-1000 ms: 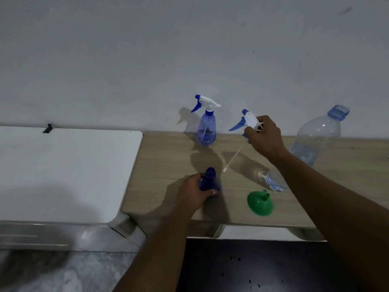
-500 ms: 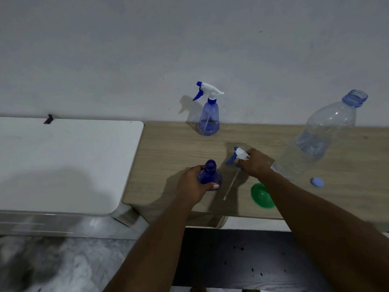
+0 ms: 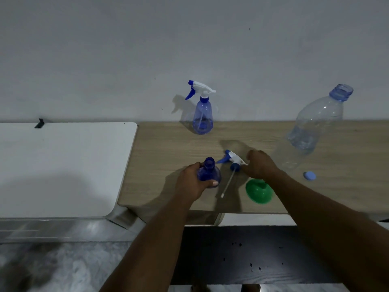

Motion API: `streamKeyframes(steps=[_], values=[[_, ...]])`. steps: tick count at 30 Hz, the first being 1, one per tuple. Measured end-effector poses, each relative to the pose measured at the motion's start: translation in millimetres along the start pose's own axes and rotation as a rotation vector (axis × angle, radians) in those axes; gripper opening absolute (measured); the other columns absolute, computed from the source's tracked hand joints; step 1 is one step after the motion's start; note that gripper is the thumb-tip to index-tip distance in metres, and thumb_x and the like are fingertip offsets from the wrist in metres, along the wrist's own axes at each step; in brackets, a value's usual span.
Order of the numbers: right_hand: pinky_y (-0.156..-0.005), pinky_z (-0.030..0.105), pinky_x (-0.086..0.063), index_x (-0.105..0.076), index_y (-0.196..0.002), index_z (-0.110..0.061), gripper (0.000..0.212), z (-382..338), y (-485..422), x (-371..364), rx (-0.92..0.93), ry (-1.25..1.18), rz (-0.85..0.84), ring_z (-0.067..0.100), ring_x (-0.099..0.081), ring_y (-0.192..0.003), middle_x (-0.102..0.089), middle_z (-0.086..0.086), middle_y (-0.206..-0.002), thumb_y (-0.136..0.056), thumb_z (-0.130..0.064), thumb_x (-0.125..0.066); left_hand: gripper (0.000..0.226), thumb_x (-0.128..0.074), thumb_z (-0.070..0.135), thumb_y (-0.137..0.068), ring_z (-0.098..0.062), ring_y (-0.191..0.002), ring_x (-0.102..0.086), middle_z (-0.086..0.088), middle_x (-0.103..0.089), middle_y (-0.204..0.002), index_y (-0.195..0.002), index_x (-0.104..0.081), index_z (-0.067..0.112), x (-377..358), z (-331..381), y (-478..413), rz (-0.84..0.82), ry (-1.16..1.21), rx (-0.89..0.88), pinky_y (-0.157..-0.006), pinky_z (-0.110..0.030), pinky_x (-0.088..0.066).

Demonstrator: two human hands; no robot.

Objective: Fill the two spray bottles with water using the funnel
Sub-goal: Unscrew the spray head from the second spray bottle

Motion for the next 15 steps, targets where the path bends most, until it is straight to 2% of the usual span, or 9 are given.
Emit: streamKeyframes(steps=[2,6,9,12,15], values=[[-0.091,0.040,-0.046,-0.052,-0.124,-0.012,0.068,3.3,9.3,-3.3,-0.001,0.118,-0.091,0.036,-0.052,-0.115,-0.054,0.018,-0.127,-0.072,-0.051,-0.069,0.071,-0.093,0.038,-0.061,-0.019,-0.102,-0.064,0.003,-0.068,-0.114,-0.123,-0.062,0.025,-1.2,1.3,-0.2,-0.009,0.001,0.000,-0.094,-0.044,-0.053],[-0.102,0.051,-0.044,-0.045,-0.136,-0.022,0.097,10.9,23.1,-25.1,-0.072,0.290,-0.267,0.035,-0.044,-0.128,-0.049,0.012,-0.134,-0.053,-0.059,-0.081,0.070,-0.092,0.039,-0.063,-0.018,-0.103,-0.062,0.007,-0.065,-0.113,-0.124,-0.061,0.026,-1.6,2.5,-0.5,-0.014,-0.008,0.008,-0.094,-0.041,-0.052],[-0.100,0.047,-0.049,-0.042,-0.140,-0.018,0.087,9.4,27.7,-32.7,-0.032,0.322,-0.243,0.032,-0.050,-0.128,-0.051,0.013,-0.137,-0.068,-0.048,-0.083,0.068,-0.091,0.035,-0.065,-0.018,-0.102,-0.061,0.007,-0.063,-0.111,-0.124,-0.061,0.024,-0.6,3.2,0.8,-0.014,-0.002,0.013,-0.092,-0.037,-0.051],[-0.098,0.042,-0.051,-0.044,-0.138,-0.012,0.070,7.3,28.4,-30.0,0.013,0.355,-0.196,0.028,-0.054,-0.126,-0.056,0.012,-0.134,-0.081,-0.037,-0.075,0.068,-0.092,0.034,-0.064,-0.018,-0.103,-0.062,0.008,-0.063,-0.111,-0.124,-0.061,0.024,-1.0,2.8,1.4,-0.014,0.012,0.013,-0.093,-0.039,-0.052],[-0.093,0.038,-0.051,-0.047,-0.138,-0.010,0.061,4.0,28.4,-15.7,-0.012,0.233,-0.187,0.028,-0.059,-0.118,-0.059,0.013,-0.131,-0.088,-0.038,-0.067,0.070,-0.092,0.034,-0.064,-0.019,-0.105,-0.061,0.008,-0.062,-0.112,-0.125,-0.060,0.024,-1.5,4.0,1.1,-0.015,0.010,0.020,-0.094,-0.041,-0.052]])
Point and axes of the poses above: each hand's wrist, its own y-axis away from the middle knuckle, its own x-axis out of the back of the hand, z = x × y, the point moved 4 cm from there along -y, towards the middle knuckle
